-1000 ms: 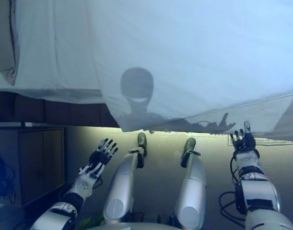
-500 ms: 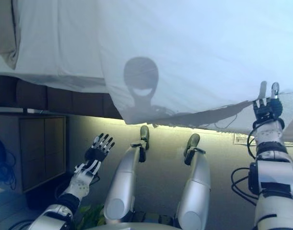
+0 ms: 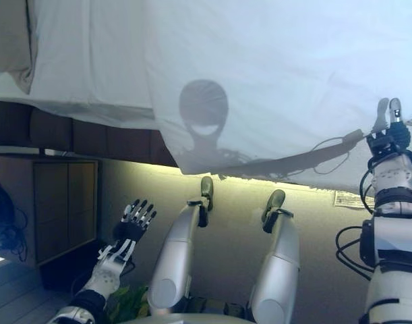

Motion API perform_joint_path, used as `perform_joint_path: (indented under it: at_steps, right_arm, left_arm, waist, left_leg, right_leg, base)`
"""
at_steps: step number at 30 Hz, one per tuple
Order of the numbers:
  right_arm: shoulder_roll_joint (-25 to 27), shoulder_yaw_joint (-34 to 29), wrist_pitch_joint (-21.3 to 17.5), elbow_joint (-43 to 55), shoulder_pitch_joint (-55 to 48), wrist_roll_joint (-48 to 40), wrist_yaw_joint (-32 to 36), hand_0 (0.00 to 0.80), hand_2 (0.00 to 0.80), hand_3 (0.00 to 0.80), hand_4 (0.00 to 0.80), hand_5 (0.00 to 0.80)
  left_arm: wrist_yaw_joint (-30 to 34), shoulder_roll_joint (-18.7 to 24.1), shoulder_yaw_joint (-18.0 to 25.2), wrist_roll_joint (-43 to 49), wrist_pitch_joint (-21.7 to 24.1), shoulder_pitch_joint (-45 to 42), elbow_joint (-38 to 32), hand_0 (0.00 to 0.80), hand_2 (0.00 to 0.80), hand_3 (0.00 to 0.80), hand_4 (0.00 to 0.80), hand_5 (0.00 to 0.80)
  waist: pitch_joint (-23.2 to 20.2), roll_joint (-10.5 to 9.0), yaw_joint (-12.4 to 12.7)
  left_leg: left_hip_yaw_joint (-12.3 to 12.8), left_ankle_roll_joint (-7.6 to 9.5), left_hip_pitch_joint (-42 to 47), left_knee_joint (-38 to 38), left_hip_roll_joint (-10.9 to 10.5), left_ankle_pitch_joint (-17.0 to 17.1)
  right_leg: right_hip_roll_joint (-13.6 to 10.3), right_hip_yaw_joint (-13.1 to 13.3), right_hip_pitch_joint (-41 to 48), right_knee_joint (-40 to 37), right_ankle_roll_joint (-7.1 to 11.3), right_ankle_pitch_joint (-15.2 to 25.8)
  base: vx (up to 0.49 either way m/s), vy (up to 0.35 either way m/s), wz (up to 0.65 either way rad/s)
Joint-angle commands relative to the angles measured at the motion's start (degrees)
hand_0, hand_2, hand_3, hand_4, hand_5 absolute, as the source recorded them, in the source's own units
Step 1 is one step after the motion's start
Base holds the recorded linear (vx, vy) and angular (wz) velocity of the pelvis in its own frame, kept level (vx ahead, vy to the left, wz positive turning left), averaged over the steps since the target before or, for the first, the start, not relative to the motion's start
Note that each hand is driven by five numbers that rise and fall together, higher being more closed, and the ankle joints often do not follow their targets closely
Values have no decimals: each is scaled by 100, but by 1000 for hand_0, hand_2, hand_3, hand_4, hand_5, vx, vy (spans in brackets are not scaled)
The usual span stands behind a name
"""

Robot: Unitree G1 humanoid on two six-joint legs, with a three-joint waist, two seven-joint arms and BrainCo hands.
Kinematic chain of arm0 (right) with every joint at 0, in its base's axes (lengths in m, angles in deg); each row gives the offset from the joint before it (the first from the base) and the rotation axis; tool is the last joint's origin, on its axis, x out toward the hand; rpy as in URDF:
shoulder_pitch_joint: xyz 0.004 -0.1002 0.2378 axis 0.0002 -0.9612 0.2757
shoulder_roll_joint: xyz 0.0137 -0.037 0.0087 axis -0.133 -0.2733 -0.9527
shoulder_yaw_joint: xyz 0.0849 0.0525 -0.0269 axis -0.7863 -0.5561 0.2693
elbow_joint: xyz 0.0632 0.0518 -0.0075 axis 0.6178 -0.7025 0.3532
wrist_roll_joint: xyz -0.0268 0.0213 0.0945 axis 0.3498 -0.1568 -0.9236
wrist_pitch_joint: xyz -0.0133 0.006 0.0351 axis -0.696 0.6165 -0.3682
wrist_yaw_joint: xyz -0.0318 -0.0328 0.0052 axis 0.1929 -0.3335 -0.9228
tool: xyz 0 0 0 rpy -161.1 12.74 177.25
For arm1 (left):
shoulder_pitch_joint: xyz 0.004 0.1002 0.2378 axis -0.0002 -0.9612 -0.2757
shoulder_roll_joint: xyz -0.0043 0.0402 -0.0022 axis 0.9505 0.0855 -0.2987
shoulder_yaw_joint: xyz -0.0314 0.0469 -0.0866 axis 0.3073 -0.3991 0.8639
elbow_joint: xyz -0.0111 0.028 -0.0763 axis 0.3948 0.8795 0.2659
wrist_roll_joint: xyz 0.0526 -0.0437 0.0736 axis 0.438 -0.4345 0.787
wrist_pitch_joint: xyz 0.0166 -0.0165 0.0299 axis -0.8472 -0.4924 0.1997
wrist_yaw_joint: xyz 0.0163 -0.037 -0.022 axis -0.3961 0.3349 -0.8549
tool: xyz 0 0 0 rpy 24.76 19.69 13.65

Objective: Make the bed neatly

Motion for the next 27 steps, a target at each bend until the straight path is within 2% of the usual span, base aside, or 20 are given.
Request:
perform_joint_path:
  at_steps: [1, 5, 6, 12, 20, 27]
  right_arm:
    - [681, 259, -78, 361, 365, 380, 89, 800, 800, 800, 800, 800]
    - [694, 241, 100, 245, 222, 543, 81, 800, 800, 800, 800, 800]
    - [700, 220, 145, 214, 182, 517, 130, 800, 800, 800, 800, 800]
    - [544, 74, 266, 209, -228, 537, 358, 800, 800, 800, 800, 800]
    - [142, -87, 510, 225, -782, 283, 740, 800, 800, 800, 800, 800]
    - [-544, -66, 497, 378, -1118, 299, 696, 800, 800, 800, 800, 800]
  left_arm:
    - [242, 113, 77, -50, 51, -345, -175, 0, 0, 0, 0, 0]
    - [277, 81, -14, 20, 48, -348, -136, 0, 0, 0, 0, 0]
    - [299, 66, -39, 4, 69, -353, -107, 0, 0, 0, 0, 0]
    - [369, 27, -79, 42, 120, -398, -24, 0, 0, 0, 0, 0]
    - [255, 39, -127, 337, 184, -217, 62, 0, 0, 0, 0, 0]
    - [53, 73, 15, 570, 60, 190, 78, 0, 0, 0, 0, 0]
  waist:
    - [-6, 109, 9]
    - [-8, 74, -1]
    - [-4, 65, -7]
    - [-196, -88, -48]
    - [-684, -369, -115]
    - [-1260, -515, -159]
  left_leg:
    - [-179, -34, 378, -183, 162, -129]
    - [-140, -63, 682, -370, 187, -73]
    - [-95, -43, 749, -508, 202, 107]
    - [10, -117, 1409, -1099, 245, 249]
    - [238, -227, 2453, -2145, 346, 481]
    - [409, -244, 3388, -3015, 337, 636]
  right_leg:
    - [-134, 133, 293, 95, 311, -2]
    - [-137, 97, 598, -135, 341, 60]
    - [-132, 29, 678, -317, 291, 239]
    - [-44, -64, 1343, -1145, 423, 512]
    - [63, -235, 2485, -2563, 654, 999]
    - [148, -310, 3545, -3614, 817, 1321]
  base:
    - [3, 55, -3]
    - [-11, 54, -5]
    - [-73, 76, -4]
    - [15, 86, -3]
    - [36, 67, -6]
    - [44, 4, -3]
